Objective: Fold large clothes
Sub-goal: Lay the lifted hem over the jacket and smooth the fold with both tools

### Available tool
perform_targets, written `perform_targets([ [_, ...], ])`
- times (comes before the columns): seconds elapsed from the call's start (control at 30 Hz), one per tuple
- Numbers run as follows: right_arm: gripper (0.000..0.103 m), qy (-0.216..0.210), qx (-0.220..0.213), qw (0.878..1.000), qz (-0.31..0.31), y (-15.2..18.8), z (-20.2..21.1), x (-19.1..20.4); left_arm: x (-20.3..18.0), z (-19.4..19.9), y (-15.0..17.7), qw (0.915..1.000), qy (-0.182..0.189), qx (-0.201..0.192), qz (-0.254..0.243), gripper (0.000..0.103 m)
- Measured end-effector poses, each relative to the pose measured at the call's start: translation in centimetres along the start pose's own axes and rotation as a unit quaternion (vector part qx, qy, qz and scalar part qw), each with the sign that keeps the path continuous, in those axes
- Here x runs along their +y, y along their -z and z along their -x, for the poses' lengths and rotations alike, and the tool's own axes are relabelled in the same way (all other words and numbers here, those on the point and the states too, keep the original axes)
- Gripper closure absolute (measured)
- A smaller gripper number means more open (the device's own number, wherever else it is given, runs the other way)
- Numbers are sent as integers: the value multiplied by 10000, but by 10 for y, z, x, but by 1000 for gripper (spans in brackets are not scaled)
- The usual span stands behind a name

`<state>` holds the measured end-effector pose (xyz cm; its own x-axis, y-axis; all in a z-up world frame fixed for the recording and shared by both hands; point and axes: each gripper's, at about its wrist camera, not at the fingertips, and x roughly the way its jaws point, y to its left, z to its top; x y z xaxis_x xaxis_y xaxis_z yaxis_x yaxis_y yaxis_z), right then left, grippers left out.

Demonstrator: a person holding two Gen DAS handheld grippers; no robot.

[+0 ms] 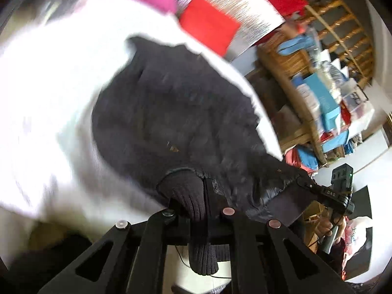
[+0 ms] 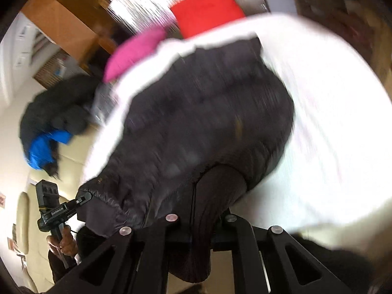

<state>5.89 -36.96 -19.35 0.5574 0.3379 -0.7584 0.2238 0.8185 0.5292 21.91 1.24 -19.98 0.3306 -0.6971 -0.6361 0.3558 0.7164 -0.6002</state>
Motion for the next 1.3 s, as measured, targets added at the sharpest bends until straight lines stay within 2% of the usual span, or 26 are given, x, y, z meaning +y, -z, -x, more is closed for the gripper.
perform_targets([
  [0.17, 95, -63, -718, 9974, -53, -90, 7, -1, -22, 11, -106, 9989, -42, -348, -315, 93],
  [0.3, 95, -168, -1180, 9923, -337, -182, -8, -19, -23, -14, -205, 9972, -206, -652, -289, 93],
  [0.33, 95, -181, -1318, 9903, -396, -210, -21, -23, -20, -25, -228, 9966, -253, -734, -259, 93],
  [0.4, 95, -190, -1438, 9884, -450, -241, -47, -28, -13, -49, -267, 9952, -362, -880, -236, 93],
  [0.47, 95, -184, -1445, 9872, -646, -277, -90, -37, 4, -82, -306, 9946, -513, -894, -118, 93],
  [0.53, 95, -121, -1356, 9872, -831, -300, -140, -48, 19, -120, -327, 9940, -712, -829, -14, 93],
  [0.63, 95, -60, -1097, 9856, -1282, -325, -209, -85, 56, -175, -348, 9934, -914, -625, 297, 93],
  [0.77, 95, -152, -811, 9790, -1866, -330, -276, -122, 99, -239, -360, 9915, -1012, -435, 694, 93],
  [0.87, 91, -699, -700, 9622, -2536, -320, -299, -159, 120, -264, -354, 9909, -1008, -247, 852, 89],
  [0.93, 89, -1380, -735, 9405, -3017, -316, -303, -181, 133, -270, -352, 9909, -799, -170, 1073, 89],
  [0.97, 83, -1660, -785, 9299, -3188, -315, -300, -188, 137, -267, -350, 9909, -583, -169, 1205, 88],
  [1.03, 54, -2098, -1158, 9073, -3455, -311, -281, -197, 142, -254, -347, 9884, -210, -201, 1488, 75],
  [1.07, 17, -2210, -1350, 8991, -3530, -309, -270, -200, 143, -246, -346, 9866, -91, -300, 1598, 51],
  [1.1, 6, -2270, -1582, 8912, -3594, -307, -254, -204, 141, -231, -344, 9847, -30, -540, 1657, 24],
  [1.13, 4, -2147, -1775, 8906, -3596, -306, -237, -205, 138, -216, -342, 9831, -81, -803, 1644, 15],
  [1.17, 3, -1867, -1817, 9035, -3403, -306, -220, -202, 131, -194, -336, 9805, -266, -1137, 1584, 11],
  [1.2, 3, -1611, -1712, 9198, -3142, -307, -208, -198, 125, -181, -331, 9799, -323, -1268, 1507, 11],
  [1.23, 3, -1193, -1517, 9423, -2735, -307, -196, -191, 119, -170, -325, 9816, -372, -1246, 1401, 11],
  [1.3, 3, -455, -1271, 9680, -2115, -297, -179, -179, 107, -150, -305, 9847, -583, -1096, 1222, 11],
])
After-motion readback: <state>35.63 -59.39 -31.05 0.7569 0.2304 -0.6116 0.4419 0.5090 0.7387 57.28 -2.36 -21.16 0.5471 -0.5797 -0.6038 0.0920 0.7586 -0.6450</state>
